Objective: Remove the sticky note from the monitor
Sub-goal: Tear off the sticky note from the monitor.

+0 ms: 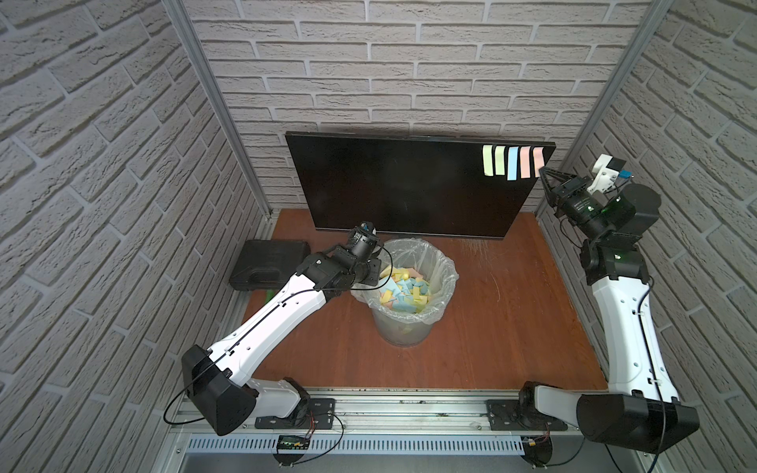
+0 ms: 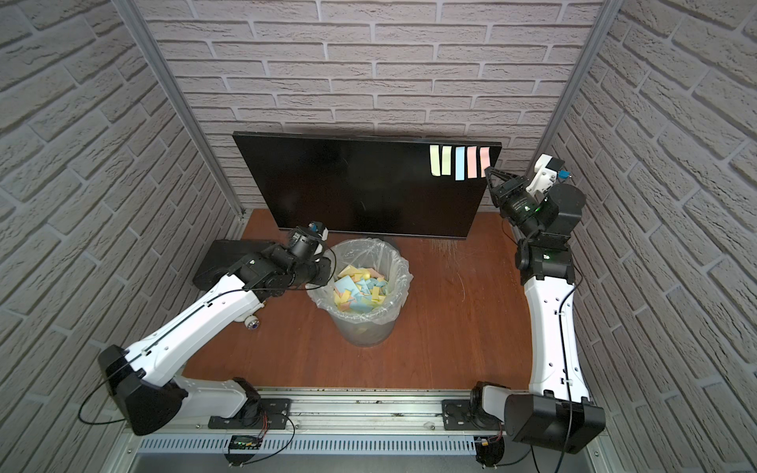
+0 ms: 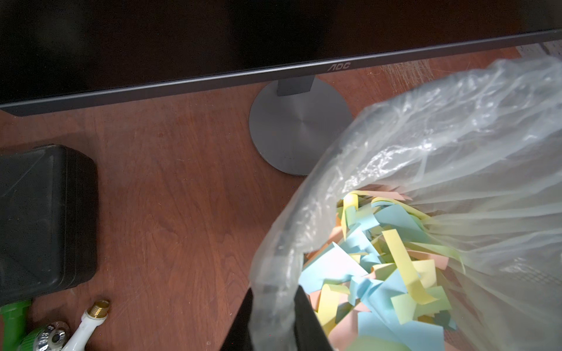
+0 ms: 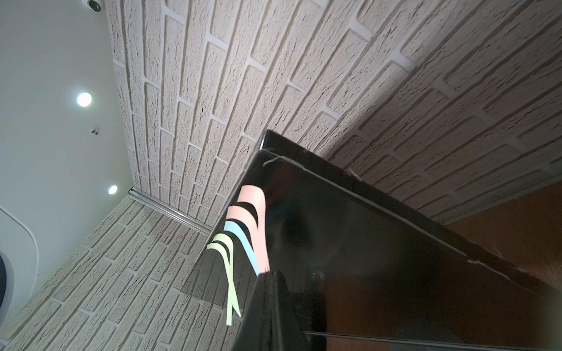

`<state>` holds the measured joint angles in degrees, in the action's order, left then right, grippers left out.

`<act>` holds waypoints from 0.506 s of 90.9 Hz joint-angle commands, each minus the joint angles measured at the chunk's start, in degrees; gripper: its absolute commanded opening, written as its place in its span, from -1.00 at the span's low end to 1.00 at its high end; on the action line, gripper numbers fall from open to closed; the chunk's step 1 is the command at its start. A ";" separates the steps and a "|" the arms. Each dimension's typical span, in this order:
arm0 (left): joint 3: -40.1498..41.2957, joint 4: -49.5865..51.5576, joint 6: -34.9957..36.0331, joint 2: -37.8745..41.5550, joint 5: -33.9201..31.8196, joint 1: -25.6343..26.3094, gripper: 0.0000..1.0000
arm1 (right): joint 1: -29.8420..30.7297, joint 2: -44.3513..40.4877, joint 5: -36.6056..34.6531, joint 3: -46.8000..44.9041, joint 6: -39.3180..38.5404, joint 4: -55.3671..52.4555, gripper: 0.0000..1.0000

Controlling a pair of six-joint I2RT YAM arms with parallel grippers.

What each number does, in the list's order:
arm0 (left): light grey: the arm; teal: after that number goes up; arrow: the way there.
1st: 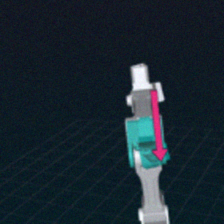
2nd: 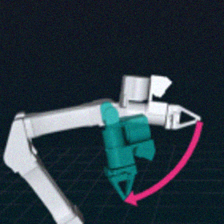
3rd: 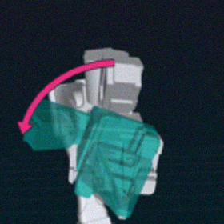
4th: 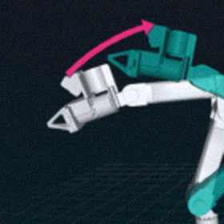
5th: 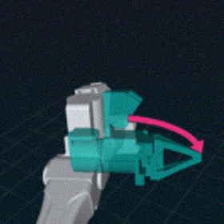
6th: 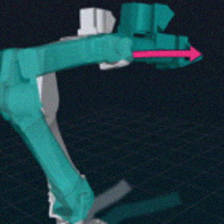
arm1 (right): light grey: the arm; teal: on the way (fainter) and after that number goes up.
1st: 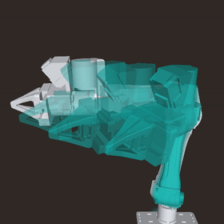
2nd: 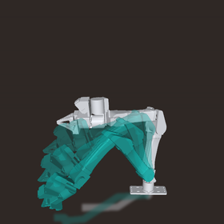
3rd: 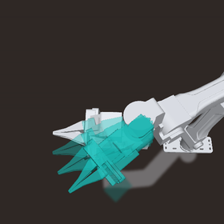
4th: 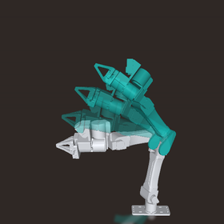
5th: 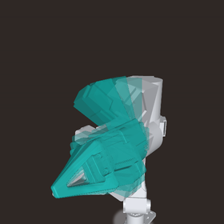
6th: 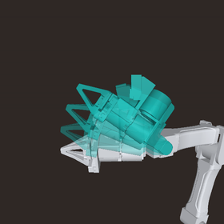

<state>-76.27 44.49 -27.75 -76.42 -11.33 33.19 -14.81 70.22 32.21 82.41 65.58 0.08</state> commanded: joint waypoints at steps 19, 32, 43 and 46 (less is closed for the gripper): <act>0.43 -0.75 0.50 -0.17 -0.25 0.28 -0.59 | -0.18 -5.20 0.18 -0.06 -3.52 -1.67 -0.94; 0.35 -0.71 0.50 -0.11 -0.33 0.26 -0.59 | -0.09 -7.44 0.49 -2.02 -3.36 -1.89 -0.94; 0.36 -0.66 0.50 -0.21 -0.30 0.26 -0.59 | 1.49 -10.06 0.49 -4.63 -3.20 -2.15 -0.94; 0.41 -0.71 0.46 -0.22 -0.29 0.25 -0.59 | 2.27 -10.88 0.42 -5.49 -3.51 -2.33 -0.94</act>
<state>-76.27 44.49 -27.73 -76.42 -11.42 33.19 -14.20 62.06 32.21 79.18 63.26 -3.11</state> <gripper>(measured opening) 0.205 0.052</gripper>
